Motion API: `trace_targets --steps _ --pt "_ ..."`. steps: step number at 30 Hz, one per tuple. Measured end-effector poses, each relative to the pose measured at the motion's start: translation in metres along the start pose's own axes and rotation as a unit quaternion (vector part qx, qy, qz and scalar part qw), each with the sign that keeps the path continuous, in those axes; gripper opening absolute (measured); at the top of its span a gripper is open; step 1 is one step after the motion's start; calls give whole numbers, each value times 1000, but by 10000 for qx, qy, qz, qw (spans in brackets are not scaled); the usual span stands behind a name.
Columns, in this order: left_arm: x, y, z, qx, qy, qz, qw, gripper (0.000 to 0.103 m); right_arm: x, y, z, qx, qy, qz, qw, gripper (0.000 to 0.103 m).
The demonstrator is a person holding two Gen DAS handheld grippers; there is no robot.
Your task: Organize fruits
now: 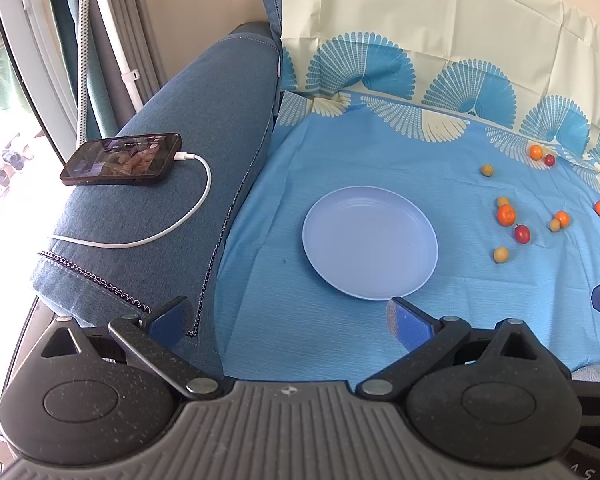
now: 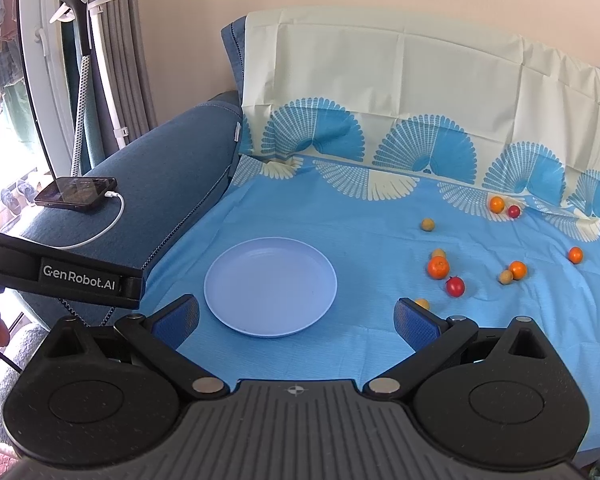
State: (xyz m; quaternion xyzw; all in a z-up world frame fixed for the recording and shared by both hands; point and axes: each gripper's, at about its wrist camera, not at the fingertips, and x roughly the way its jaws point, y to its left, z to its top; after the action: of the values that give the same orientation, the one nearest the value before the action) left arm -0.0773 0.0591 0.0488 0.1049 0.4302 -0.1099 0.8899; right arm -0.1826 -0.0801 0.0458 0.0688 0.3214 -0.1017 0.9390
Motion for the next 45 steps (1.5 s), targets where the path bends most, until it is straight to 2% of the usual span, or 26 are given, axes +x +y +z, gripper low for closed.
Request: trace_targets --steps 8,14,20,25,27,29,32,36,40,45 --pt "3 -5 0 53 72 4 10000 103 1 -8 0 147 -11 1 9999 103" --pt "15 -24 4 159 315 -214 9991 103 4 -40 -2 523 -92 -155 9985 103" --pt "35 -81 10 606 440 -556 9956 103 12 -116 -12 1117 -214 -867 9897 103" --pt "79 -147 19 792 764 -1073 9881 103 29 -196 -22 1595 -206 -1605 9738 103" --pt "101 -172 24 836 884 -1115 9863 103 40 -230 -24 1681 -251 -1857 9678 103" --pt "123 -194 29 864 935 -1158 9851 103 58 -267 -22 1761 -275 -2131 9606 103" --pt "156 -229 34 936 930 -1025 9859 103 92 -333 -14 1976 -456 -2404 9493 103" --pt "200 -268 37 1169 973 -872 9845 103 160 -424 -1 2155 -475 -2773 9351 102" --pt "239 -290 41 1230 1184 -758 9824 103 233 -499 5 2415 -177 -2757 9303 102" --pt "275 -300 38 1260 1459 -590 9795 103 306 -555 7 2629 228 -2854 9214 102"
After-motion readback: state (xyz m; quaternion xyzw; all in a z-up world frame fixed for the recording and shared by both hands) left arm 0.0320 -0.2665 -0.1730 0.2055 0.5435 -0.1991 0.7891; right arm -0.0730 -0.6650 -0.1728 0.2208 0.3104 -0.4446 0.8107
